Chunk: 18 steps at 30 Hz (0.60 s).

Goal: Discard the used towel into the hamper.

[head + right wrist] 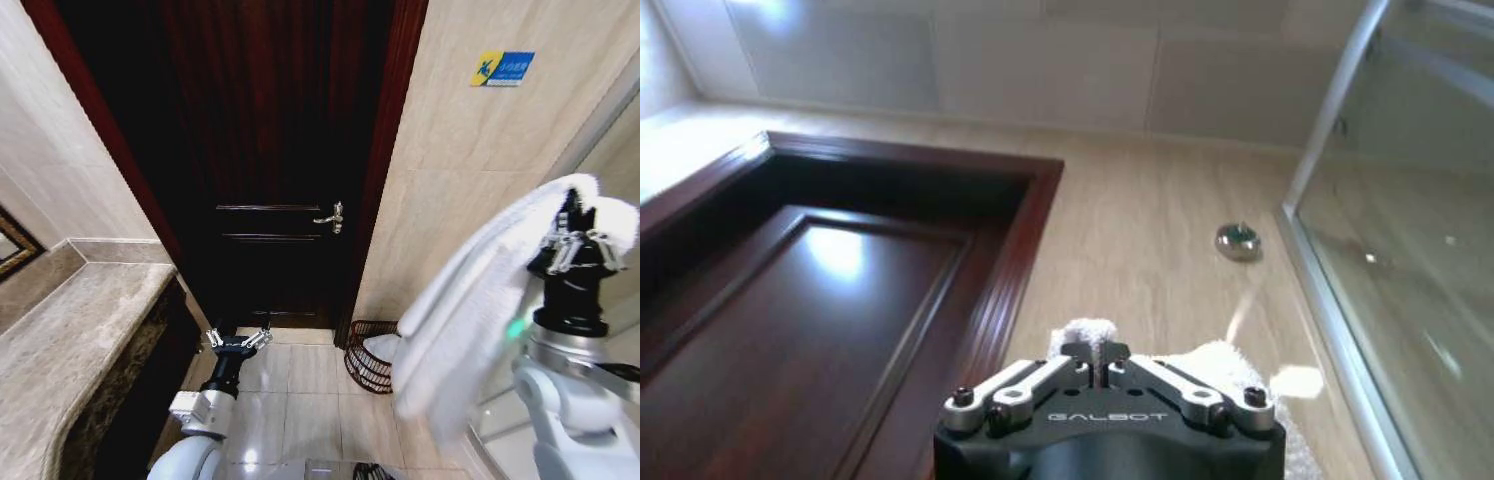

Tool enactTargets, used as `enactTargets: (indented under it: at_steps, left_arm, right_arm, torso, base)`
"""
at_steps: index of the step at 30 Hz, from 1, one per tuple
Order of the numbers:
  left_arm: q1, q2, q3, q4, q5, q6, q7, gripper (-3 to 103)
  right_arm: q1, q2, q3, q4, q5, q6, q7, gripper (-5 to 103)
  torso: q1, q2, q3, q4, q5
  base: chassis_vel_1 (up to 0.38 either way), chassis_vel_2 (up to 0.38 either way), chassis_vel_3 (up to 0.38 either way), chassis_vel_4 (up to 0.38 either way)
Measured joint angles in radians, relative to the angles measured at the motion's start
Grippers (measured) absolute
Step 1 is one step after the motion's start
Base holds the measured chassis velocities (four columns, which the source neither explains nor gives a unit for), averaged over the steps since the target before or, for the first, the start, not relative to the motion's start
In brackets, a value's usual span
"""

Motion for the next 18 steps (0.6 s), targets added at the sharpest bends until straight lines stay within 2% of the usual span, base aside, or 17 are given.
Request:
enactTargets:
  at_steps: [10, 18]
  left_arm:
    - [0.000, 0.000, 0.000, 0.000, 0.000, 0.000, 0.000, 100]
    - [0.000, 0.000, 0.000, 0.000, 0.000, 0.000, 0.000, 100]
  right_arm:
    - [0.141, -0.025, -0.063, -0.155, 0.005, 0.011, -0.011, 2]
    - [0.269, -0.016, -0.112, -0.369, 0.017, 0.068, -0.065, 2]
  torso:
    - [0.000, 0.000, 0.000, 0.0001, -0.0003]
    - [0.000, 0.000, 0.000, 0.0002, -0.0001]
  base:
    - [0.000, 0.000, 0.000, 0.000]
    - [0.000, 0.000, 0.000, 0.000]
